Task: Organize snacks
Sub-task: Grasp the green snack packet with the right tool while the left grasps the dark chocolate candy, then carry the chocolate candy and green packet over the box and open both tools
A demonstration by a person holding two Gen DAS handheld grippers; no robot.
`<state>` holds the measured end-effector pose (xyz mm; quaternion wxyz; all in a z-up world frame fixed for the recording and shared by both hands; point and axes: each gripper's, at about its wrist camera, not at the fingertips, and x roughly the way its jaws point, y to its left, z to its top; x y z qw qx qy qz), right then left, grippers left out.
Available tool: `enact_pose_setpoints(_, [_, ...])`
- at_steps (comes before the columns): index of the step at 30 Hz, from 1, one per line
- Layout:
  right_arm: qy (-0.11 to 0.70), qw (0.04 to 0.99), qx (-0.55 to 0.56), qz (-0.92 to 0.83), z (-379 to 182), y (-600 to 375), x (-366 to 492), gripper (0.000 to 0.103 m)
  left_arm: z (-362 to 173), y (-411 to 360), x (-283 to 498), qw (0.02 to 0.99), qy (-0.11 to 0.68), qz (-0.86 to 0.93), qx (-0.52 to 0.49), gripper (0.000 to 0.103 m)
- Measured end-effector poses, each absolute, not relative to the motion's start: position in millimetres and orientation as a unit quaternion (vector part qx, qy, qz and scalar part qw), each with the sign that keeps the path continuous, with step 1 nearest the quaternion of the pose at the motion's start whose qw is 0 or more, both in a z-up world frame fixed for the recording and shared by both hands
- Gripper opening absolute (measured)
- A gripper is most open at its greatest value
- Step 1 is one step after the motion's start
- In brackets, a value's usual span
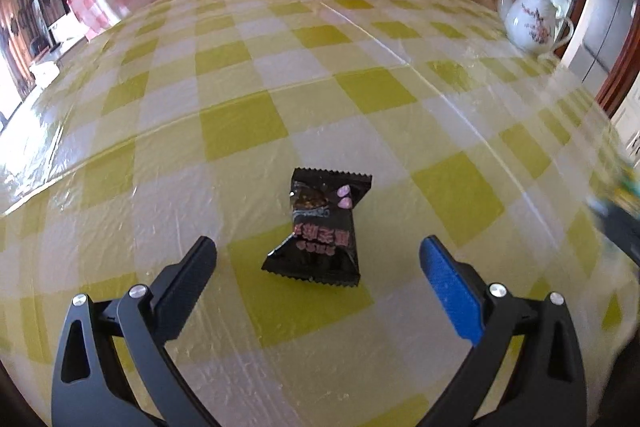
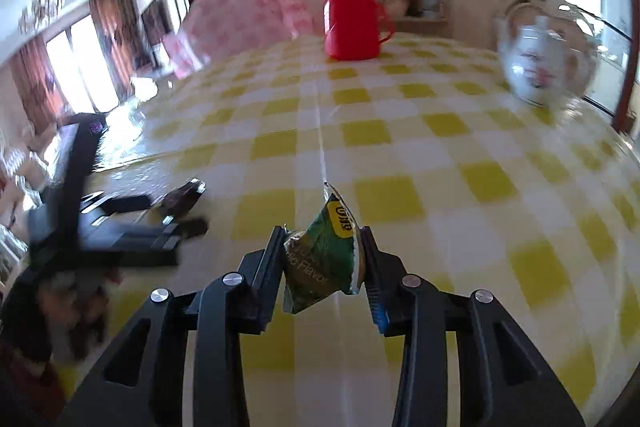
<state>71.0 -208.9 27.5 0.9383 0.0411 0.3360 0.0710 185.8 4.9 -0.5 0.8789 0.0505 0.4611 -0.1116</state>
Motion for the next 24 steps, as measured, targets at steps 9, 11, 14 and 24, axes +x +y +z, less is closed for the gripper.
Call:
enact_pose_setpoints(9, [0.368, 0.921, 0.094, 0.089, 8, -215, 34, 0.038, -2, 1, 195, 0.881, 0.464, -0.078, 0.055, 0.101])
enact_pose_setpoints(11, [0.366, 0.921, 0.092, 0.096, 10, -211, 30, 0.038, 2, 0, 191, 0.889, 0.447, -0.086, 0.058, 0.064])
enact_pose_setpoints(14, [0.358, 0.923, 0.089, 0.107, 14, -206, 27, 0.038, 5, -8, 181, 0.895, 0.427, -0.098, 0.090, 0.030])
enact_pose_setpoints(24, [0.357, 0.925, 0.101, 0.083, 13, -215, 28, 0.038, 24, -24, 143, 0.910, 0.391, -0.095, 0.100, 0.028])
